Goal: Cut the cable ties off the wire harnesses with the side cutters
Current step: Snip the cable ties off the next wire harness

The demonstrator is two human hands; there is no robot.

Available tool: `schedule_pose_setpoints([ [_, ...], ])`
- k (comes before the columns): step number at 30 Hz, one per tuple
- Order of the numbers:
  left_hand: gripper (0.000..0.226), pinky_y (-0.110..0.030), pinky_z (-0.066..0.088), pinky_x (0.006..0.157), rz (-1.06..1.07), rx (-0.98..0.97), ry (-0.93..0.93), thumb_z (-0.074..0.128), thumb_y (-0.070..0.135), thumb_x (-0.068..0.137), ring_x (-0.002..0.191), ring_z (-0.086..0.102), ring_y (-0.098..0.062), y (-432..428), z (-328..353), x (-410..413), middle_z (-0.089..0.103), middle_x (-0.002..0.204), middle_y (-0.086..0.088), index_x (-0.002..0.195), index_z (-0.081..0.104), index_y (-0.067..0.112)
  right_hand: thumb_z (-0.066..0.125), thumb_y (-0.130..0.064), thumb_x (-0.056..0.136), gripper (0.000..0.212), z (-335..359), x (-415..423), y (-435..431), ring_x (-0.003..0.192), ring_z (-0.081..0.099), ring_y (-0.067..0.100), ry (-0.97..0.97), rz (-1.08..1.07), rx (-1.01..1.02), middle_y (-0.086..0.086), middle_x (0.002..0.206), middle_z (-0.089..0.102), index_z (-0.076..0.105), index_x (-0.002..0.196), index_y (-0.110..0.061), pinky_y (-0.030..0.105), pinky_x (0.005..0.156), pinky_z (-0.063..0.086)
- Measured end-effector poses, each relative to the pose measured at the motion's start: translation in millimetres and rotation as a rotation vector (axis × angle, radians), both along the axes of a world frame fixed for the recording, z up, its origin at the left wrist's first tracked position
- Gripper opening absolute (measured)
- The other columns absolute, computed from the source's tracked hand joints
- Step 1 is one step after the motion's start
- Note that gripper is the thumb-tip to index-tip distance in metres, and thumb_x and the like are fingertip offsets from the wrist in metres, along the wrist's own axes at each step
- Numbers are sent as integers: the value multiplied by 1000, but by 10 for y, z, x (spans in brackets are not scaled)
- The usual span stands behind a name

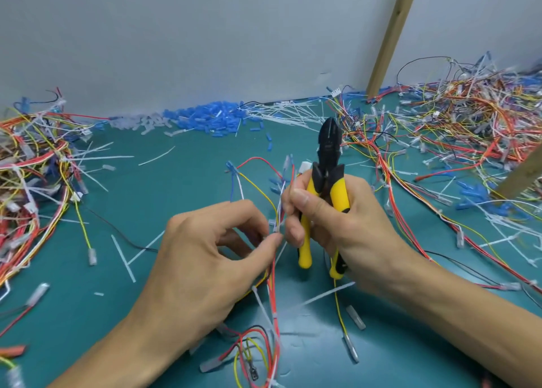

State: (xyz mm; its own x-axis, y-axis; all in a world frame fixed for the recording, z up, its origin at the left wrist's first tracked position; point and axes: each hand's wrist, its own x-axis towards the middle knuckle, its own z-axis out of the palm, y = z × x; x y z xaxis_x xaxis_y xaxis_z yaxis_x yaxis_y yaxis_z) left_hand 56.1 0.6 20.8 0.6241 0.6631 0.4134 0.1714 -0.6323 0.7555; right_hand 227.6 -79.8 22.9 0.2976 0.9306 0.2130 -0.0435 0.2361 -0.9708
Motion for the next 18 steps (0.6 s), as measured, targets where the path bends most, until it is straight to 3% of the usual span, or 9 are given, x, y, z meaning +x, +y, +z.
schedule_pose_setpoints([
  [3, 36, -22, 47, 53, 27, -6, 105, 74, 55, 79, 59, 68, -13, -30, 33, -8, 69, 73, 9, 84, 62, 22, 56, -12, 98, 18, 5, -4, 1, 58, 50, 27, 106, 13, 9, 12, 61, 55, 58, 83, -2, 32, 59, 48],
  [5, 60, -32, 53, 61, 129, 38, 213, 66, 80, 69, 63, 67, -12, -71, 34, -19, 68, 71, 9, 89, 59, 24, 56, -12, 99, 18, 9, 4, -1, 58, 52, 26, 123, 19, 17, 13, 63, 54, 59, 84, -3, 32, 58, 49],
  [7, 68, -36, 54, 65, 212, 133, 305, 60, 90, 60, 67, 66, -7, -102, 26, -28, 68, 72, 16, 91, 59, 30, 56, -11, 100, 18, 12, 23, 0, 58, 52, 25, 122, 11, 40, 14, 66, 53, 60, 84, -3, 34, 59, 47],
  [9, 46, -35, 55, 67, 173, 114, 270, 64, 75, 68, 68, 65, -7, -66, 12, -32, 67, 73, 20, 90, 64, 35, 55, -9, 100, 22, 22, 42, -1, 57, 52, 23, 125, -13, 68, 15, 70, 53, 65, 80, -10, 34, 58, 47],
  [12, 13, -32, 54, 63, 39, 2, 166, 69, 41, 86, 60, 66, -14, 31, -6, -18, 70, 68, 11, 86, 74, 29, 56, -8, 99, 28, 43, 59, -1, 56, 51, 21, 102, -39, 79, 15, 73, 53, 68, 75, -17, 33, 57, 48],
  [15, 8, -30, 56, 51, -40, -330, -35, 74, 22, 92, 50, 70, -24, 41, -19, -7, 73, 66, -4, 85, 78, 22, 57, -9, 98, 29, 53, 81, 2, 56, 51, 21, 69, -67, 64, 14, 72, 54, 68, 73, -18, 33, 57, 48],
  [18, 14, -22, 39, 42, -45, -294, -62, 71, 24, 95, 40, 56, -19, 58, -45, 9, 69, 59, -2, 82, 76, 23, 58, -9, 98, 28, 79, 108, -4, 56, 50, 25, 16, -104, 58, 22, 75, 55, 68, 73, -17, 39, 55, 45],
])
